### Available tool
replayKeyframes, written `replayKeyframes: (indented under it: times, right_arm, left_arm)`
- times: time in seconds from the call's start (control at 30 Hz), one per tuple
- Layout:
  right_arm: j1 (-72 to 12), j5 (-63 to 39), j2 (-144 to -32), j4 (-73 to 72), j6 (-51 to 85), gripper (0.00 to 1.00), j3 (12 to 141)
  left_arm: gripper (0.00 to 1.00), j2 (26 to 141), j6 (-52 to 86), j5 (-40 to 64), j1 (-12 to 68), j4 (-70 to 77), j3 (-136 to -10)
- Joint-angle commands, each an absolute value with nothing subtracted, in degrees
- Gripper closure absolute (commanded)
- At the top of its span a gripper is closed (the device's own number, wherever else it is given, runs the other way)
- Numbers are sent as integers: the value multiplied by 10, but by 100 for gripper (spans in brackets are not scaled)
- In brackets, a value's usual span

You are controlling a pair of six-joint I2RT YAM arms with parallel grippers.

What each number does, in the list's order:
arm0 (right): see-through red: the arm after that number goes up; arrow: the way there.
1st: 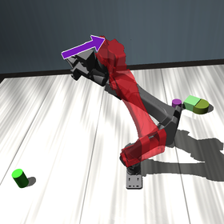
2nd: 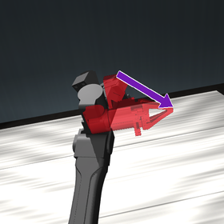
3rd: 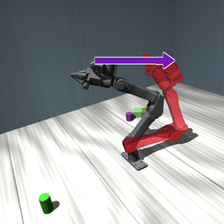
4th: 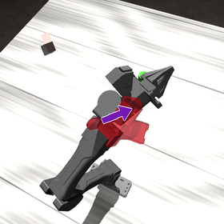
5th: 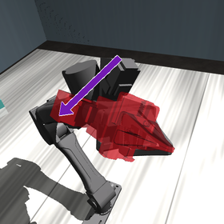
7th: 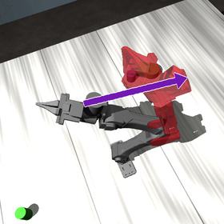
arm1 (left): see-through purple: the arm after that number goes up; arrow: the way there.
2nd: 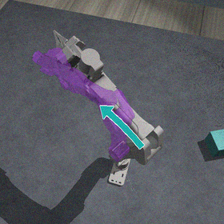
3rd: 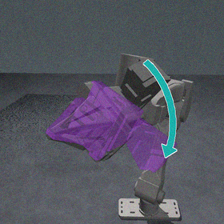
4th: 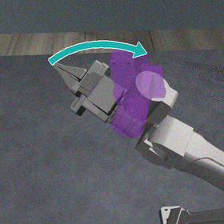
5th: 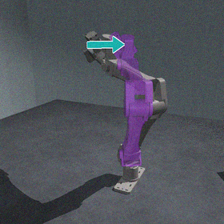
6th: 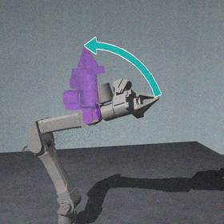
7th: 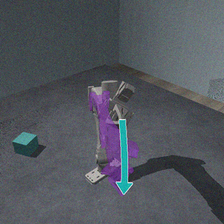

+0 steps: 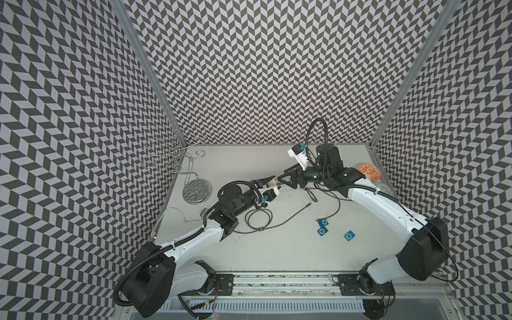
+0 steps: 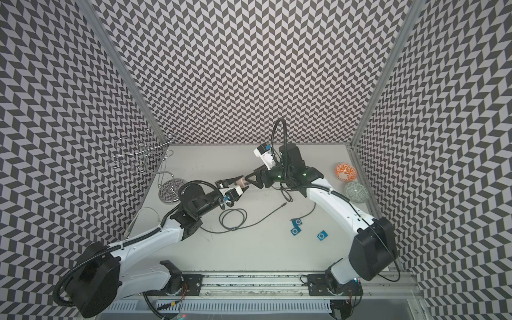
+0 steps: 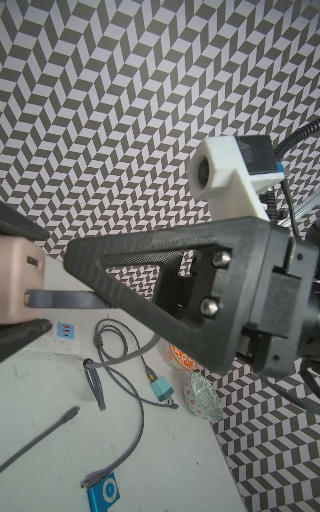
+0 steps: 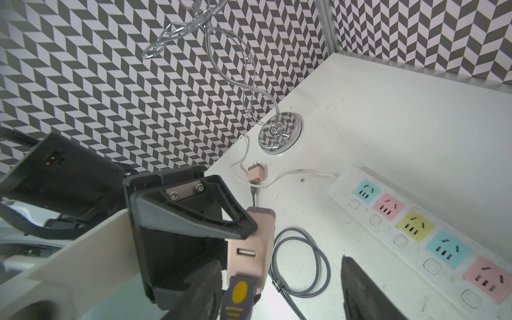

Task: Charge mp3
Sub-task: Pick up the plug from the center of the board.

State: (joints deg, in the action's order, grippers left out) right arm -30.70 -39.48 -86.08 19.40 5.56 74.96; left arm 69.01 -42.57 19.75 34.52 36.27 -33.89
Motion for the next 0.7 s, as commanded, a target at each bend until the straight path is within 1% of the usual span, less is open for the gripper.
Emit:
replayKeyframes:
  times: [0.0,0.23,0.43,0.5,0.67]
  right_arm:
    - [-315,-407,-857,195,30,33,764]
    - [-329,-407,-871,206,32,34,772]
    - [-334,-413,-880,203,43,42,777]
    - [-335,-420,-882,200,45,47,776]
    - [-337,-435,-888,193,55,67,775]
  left_arm:
    - [93,691,-419,203,351,359,-368]
    - [93,697,-436,196,357,339,-380]
    - [93,702,-451,173,369,325,-388]
    - [93,704,-458,157,374,321,-390]
    - [93,705,-464,135,381,319,-394]
